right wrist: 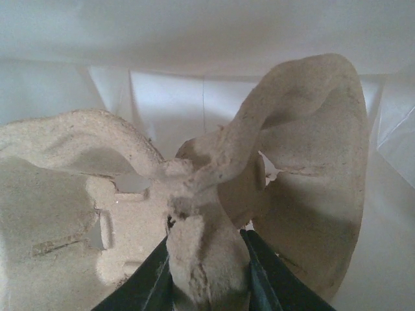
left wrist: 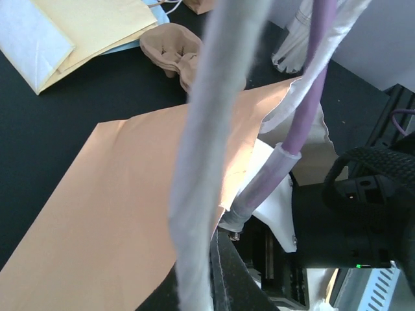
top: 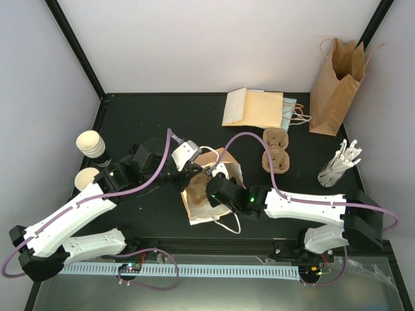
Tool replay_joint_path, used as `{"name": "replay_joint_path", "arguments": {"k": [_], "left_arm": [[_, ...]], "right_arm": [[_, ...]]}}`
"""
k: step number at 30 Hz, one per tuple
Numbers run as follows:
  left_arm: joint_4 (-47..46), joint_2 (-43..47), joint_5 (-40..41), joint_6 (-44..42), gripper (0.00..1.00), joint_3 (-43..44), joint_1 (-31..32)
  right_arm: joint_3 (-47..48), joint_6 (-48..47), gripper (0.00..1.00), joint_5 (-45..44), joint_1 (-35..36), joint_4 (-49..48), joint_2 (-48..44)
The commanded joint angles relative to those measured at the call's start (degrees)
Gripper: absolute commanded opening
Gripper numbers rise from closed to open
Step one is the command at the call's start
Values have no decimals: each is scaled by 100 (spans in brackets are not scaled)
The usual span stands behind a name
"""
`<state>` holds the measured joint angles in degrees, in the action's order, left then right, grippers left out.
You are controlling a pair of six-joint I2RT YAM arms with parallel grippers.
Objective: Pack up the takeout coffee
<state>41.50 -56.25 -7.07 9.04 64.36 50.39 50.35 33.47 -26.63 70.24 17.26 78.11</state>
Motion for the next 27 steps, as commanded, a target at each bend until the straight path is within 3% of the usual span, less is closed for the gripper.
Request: {"name": "replay_joint_path", "arguments": {"k": [1,12,19,27], "left_arm": [[-461,100,-364,153,2,172,48],[-641,266,-446,350,2,163,43],[-1284,299,-1315,903,1,-207,41],[-1776,641,-1707,2259,2,-352,-84]], "right_arm": [[-175,-75,26,-161,-32,-338,-76],[-305,-333,26,-482,-33,-308,-103],[-273,-78,26,-401,-41,-436,-497],[1100,-268,25,218,-145,2233,-346]]}}
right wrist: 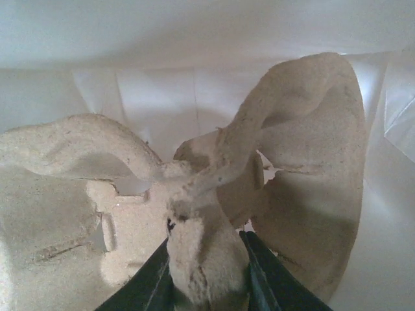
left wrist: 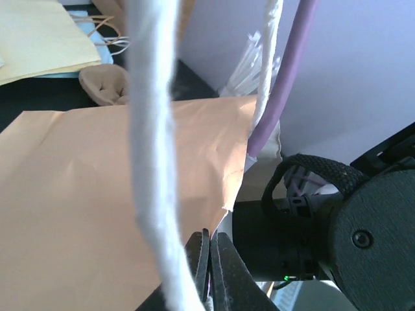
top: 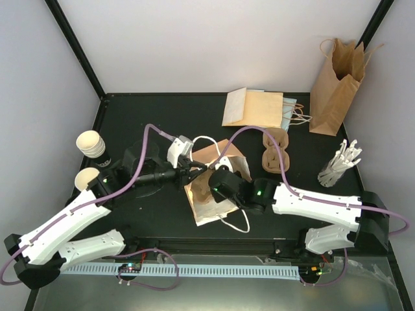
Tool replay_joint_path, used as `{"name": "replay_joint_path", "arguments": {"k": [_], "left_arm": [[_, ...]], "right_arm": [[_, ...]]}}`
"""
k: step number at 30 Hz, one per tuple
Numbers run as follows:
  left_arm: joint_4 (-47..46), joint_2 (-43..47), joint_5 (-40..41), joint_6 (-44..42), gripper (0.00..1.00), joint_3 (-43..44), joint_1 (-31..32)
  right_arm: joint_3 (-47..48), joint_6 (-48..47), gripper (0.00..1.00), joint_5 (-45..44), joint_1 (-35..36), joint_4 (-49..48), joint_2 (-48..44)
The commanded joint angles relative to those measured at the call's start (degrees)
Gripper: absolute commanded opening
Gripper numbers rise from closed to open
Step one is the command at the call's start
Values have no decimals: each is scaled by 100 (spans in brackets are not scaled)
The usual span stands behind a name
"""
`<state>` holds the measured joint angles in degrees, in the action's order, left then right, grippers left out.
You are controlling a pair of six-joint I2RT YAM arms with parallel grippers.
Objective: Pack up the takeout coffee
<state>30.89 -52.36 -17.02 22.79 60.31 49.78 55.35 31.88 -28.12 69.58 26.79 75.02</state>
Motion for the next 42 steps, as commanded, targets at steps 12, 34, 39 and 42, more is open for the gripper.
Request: {"name": "replay_joint_path", "arguments": {"k": [12,34,39,42], "left_arm": [[-2025,490,-1701,2694,2,-969,-786],[-735,818,-798,1334,53,-848,-1034],[-30,1221,2,1093,98,-423,-1042],[466,1429,600,994,99,-69,-1045]], "right_arm": [[1261,-986,25,1793,-581,3256,149],[1305,-1547,20,2336,-880,2490,1091],[1298,-1591,20,2342,-885,2365,1096],[1334,-1600,19,2321,-906,2332,1093]]}}
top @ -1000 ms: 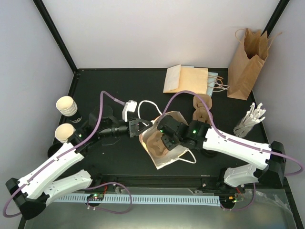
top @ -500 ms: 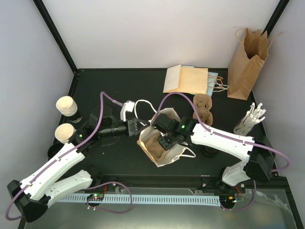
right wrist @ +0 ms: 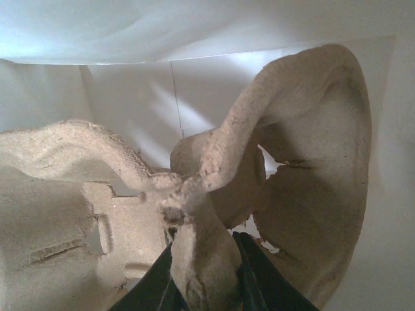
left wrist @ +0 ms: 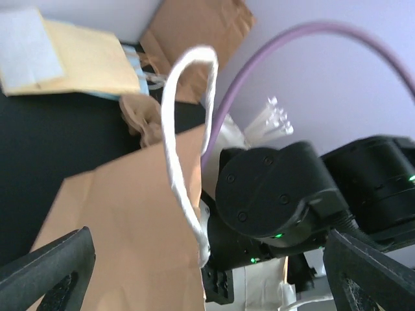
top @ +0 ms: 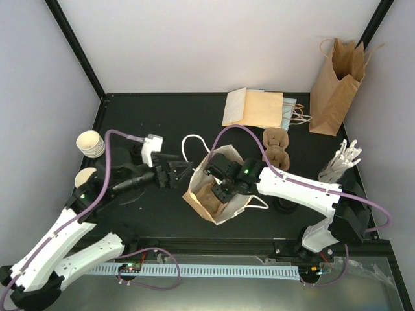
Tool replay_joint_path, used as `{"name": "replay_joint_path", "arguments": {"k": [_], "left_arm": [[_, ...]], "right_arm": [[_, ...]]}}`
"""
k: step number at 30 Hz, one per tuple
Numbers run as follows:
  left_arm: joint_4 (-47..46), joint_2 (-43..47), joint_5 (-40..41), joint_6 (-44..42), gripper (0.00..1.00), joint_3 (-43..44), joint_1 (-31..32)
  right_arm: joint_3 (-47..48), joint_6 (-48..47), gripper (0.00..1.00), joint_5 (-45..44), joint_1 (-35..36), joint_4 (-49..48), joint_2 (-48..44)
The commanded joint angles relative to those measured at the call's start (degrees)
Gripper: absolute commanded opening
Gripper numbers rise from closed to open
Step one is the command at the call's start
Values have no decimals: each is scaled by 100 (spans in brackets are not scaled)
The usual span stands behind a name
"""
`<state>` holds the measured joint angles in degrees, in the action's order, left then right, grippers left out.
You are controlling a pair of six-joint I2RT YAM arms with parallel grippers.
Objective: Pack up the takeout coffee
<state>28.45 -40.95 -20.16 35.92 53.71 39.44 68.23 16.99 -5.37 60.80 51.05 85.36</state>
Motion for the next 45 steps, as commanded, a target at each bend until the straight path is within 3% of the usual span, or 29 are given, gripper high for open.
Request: {"name": "replay_joint_path", "arguments": {"k": [1,5,11,18,30,34,37,45], "left_arm": [[843,345,1073,-348,99,735,-10],[929,631,1253,-282,99,1203,-17],[-732,1680,1095,257,99,786,-10],[-1595,2090,1082,501,99,625,-12],[-1643,2088,828,511,99,763,-13],[-1147,2311,1497,419,99,822,-15],[-870,2393,1549,99,99,811,-11],[-549,2233,404,90,99,233,-13]], "right_arm": [[64,-118,19,31,-39,-87,59],[107,-147,19,-6,-83,-135,30],[190,-141,18,14,-127,-178,-20],[89,-165,18,95,-175,-261,-196],[-88,-198,18,214,-244,-425,-287],[-107,-218,18,237,-244,-458,-272],[-133,-241,18,237,-246,-504,-283],[-99,-306,18,198,-251,-495,-322]]}}
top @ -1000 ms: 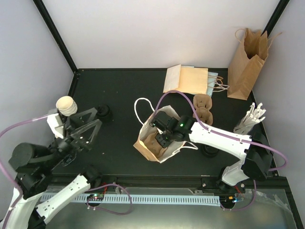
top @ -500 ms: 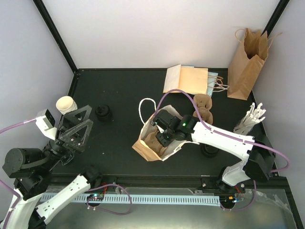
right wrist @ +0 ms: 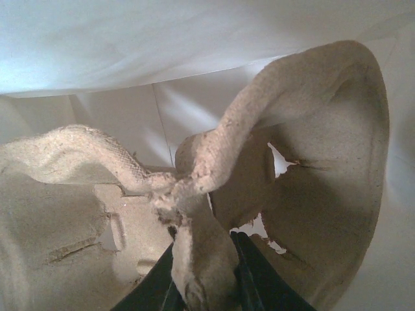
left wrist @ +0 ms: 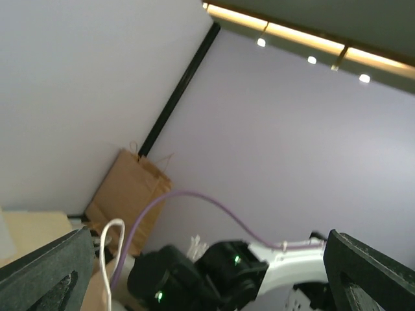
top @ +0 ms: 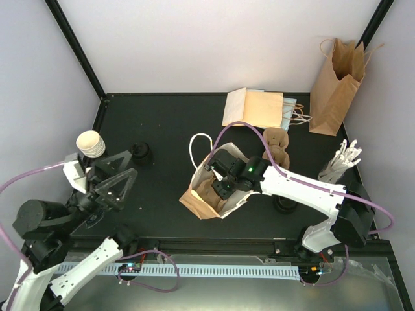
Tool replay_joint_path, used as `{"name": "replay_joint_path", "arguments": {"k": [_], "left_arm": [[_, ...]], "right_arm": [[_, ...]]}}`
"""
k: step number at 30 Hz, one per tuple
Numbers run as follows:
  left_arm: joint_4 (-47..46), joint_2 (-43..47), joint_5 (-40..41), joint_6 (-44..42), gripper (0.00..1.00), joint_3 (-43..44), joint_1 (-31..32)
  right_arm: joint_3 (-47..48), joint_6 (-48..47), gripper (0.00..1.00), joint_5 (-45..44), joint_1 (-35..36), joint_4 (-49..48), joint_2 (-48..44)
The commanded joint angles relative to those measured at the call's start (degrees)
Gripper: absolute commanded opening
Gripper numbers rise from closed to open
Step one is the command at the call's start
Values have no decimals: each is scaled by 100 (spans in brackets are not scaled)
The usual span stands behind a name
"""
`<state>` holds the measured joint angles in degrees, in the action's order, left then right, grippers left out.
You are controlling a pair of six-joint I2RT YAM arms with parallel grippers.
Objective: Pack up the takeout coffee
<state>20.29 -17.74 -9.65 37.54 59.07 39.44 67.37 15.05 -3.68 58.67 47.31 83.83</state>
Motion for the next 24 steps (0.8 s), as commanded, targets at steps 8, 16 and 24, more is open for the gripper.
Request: {"name": "replay_joint_path", "arguments": {"k": [8,16,24], "left_arm": [[357,11,-574,-176,99,-746,-13],[625,-586,-666,-443,99,-1104,-11],[1390,-1438,-159,-1228,99,-583,-15]], "right_arm": [[-211,-121,18,3,-43,-204,-233],[-296,-102,18,75,-33,-272,-61],[-387,-81,16,260,-33,-547,92]]}}
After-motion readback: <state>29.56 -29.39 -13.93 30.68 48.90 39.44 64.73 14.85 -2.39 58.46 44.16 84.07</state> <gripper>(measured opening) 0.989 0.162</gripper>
